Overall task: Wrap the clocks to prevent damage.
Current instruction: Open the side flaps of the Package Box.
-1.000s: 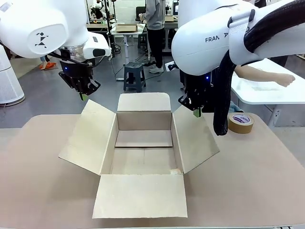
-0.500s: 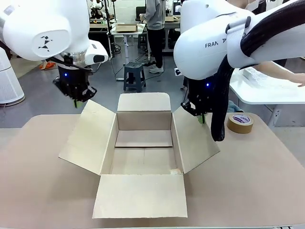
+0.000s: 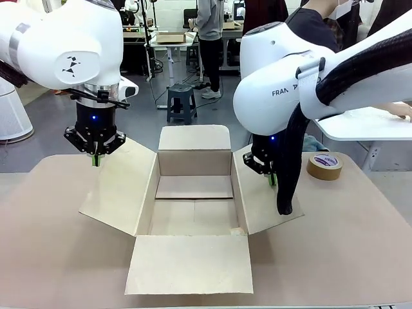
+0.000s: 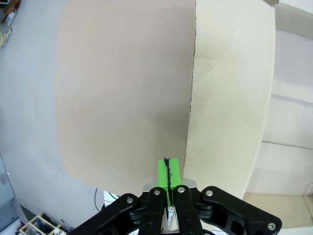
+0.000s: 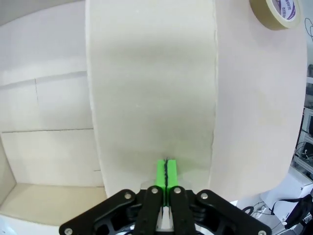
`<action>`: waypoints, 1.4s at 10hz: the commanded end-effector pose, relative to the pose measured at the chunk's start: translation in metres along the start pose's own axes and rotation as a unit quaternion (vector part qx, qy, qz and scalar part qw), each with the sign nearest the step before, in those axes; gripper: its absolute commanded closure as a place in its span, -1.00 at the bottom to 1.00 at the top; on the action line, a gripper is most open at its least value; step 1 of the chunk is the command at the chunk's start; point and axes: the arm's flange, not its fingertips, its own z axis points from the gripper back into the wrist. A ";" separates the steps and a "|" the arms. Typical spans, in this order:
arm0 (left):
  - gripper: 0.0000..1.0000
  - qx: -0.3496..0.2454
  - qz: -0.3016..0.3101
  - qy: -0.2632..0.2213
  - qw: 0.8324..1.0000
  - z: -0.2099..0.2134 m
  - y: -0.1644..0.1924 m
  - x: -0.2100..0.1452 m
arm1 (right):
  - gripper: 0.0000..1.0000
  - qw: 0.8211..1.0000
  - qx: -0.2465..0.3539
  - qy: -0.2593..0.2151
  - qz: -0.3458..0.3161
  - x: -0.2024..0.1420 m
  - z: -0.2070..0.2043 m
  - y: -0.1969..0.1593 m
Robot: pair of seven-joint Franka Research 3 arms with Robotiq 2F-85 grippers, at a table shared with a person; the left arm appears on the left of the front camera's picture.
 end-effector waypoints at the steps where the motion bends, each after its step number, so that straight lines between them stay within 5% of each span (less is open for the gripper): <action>1: 0.98 -0.005 0.034 -0.036 0.999 0.016 0.005 -0.002 | 0.98 1.000 -0.008 -0.015 -0.003 -0.004 -0.008 0.000; 7: 0.98 -0.065 0.012 -0.056 0.996 0.016 -0.006 -0.008 | 0.98 1.000 -0.010 -0.005 -0.008 -0.004 -0.023 -0.001; 14: 0.98 -0.094 -0.045 -0.013 0.994 -0.056 -0.030 -0.006 | 0.98 1.000 0.011 -0.018 -0.024 -0.005 -0.050 -0.017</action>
